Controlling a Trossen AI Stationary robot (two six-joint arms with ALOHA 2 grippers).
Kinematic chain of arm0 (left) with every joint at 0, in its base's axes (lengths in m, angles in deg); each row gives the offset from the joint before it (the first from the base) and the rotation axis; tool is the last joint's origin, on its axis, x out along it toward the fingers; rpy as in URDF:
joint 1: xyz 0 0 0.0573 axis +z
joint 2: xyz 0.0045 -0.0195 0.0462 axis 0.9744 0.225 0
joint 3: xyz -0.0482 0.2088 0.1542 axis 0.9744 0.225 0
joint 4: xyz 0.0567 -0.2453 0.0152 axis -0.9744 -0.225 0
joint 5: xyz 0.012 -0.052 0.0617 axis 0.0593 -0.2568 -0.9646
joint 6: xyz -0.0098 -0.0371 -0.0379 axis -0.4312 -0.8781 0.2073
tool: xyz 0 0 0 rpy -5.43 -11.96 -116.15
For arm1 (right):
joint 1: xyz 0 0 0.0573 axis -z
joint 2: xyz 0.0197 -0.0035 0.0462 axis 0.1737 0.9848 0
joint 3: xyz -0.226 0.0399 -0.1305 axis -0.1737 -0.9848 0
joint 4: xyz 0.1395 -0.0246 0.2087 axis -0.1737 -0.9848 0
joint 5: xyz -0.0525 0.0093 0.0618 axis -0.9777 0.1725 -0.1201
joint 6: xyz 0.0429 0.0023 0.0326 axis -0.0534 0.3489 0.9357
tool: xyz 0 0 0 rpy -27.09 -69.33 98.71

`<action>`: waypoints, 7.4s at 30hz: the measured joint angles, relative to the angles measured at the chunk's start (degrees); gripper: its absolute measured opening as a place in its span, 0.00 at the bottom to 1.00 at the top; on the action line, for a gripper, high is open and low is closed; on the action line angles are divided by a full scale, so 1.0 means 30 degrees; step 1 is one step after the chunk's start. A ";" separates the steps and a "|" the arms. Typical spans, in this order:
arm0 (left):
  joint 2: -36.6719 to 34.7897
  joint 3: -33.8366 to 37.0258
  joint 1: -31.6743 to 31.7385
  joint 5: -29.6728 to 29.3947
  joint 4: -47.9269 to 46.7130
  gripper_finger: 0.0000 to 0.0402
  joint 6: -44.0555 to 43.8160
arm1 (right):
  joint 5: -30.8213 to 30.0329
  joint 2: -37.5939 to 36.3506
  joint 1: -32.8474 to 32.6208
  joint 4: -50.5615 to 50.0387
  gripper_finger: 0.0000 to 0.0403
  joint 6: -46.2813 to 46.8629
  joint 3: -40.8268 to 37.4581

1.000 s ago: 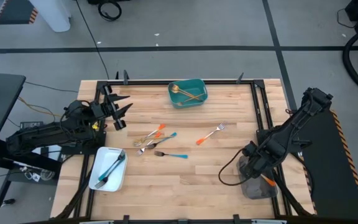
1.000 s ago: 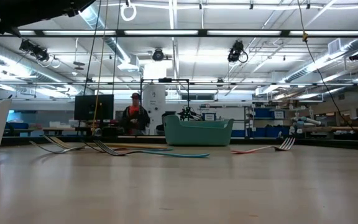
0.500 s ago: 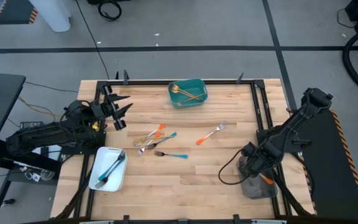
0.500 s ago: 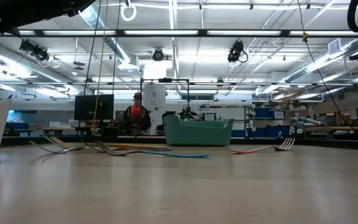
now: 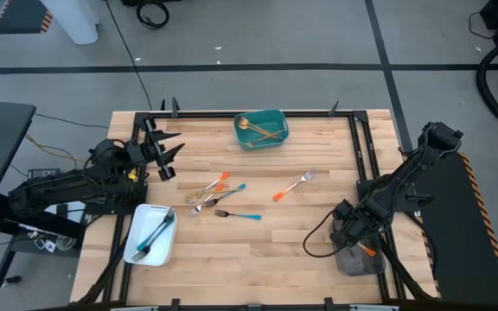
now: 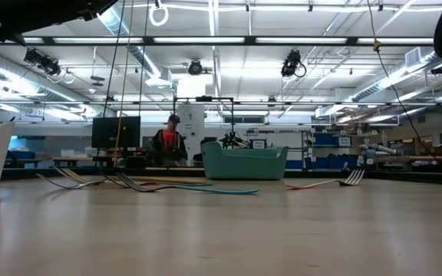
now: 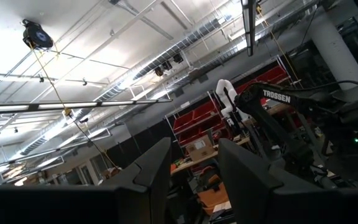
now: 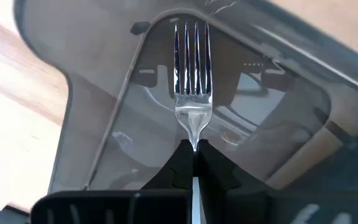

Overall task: Sort silverware by color (type)
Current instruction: Put the orange fork into the black bin

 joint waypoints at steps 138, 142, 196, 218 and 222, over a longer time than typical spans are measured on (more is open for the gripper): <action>-0.0002 -0.1953 -0.6749 0.0015 -1.5453 0.35 -1.1544 | -0.2767 0.0575 1.3780 -0.7960 0.17 -1.9939 0.9343; -0.0005 -0.1953 -0.7024 0.0012 -1.5475 0.35 -1.1862 | -0.2269 0.2042 1.4122 -0.7792 0.17 -2.1137 0.9350; -0.0007 -0.1953 -0.8174 -0.2215 -1.5467 0.35 -1.0076 | -0.5151 1.4674 1.6111 -0.6636 0.33 -3.8562 1.5208; -0.0001 -0.1945 -0.8174 -0.2201 -1.5495 0.35 -1.0134 | -0.5855 1.5263 1.6682 -0.9697 0.32 -3.8801 1.5281; -0.0004 -0.1945 -0.8174 -0.2200 -1.5500 0.35 -1.0134 | -0.5863 1.5263 1.6628 -1.0197 0.32 -3.8783 1.5261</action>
